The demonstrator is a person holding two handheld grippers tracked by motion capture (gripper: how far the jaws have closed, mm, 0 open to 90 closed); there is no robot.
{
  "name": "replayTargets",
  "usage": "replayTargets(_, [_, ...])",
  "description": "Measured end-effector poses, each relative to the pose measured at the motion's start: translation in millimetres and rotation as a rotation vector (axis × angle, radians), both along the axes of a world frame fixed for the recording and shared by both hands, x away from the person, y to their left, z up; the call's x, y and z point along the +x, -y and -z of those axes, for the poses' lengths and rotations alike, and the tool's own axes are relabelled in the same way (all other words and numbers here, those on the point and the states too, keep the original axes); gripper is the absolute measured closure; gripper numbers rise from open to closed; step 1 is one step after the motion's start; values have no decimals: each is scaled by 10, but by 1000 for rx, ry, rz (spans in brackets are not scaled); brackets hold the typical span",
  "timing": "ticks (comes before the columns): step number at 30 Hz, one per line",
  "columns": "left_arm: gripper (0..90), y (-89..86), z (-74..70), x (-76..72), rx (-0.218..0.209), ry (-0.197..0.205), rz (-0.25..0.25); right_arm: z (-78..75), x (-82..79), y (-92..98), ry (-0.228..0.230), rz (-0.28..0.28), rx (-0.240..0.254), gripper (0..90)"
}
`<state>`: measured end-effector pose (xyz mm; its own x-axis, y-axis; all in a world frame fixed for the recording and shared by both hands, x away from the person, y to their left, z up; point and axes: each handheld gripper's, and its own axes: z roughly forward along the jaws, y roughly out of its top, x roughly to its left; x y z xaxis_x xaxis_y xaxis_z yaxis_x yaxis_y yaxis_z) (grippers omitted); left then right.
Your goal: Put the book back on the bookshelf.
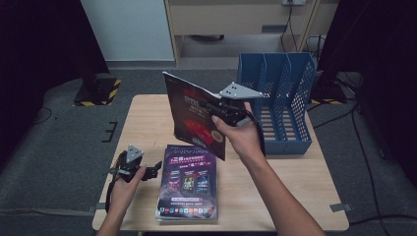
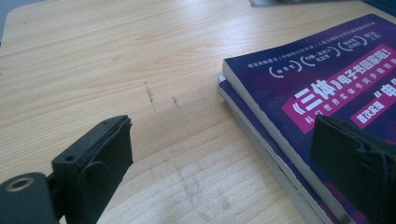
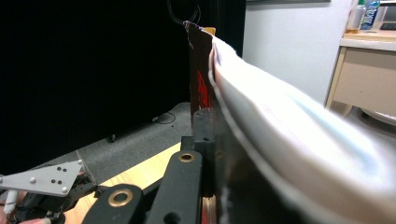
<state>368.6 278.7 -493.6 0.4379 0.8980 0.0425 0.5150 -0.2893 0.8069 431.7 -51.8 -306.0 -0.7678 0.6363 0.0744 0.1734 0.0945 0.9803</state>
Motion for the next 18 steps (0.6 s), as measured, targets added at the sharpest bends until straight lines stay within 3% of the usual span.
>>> replayTargets(11, [52,-9,7,6,4,3,-4,-194,-52,168,6,24,24,868])
replayTargets(18, [52,-3,29,12,13,-7,-4,-358,-47,328,11,98,38,867])
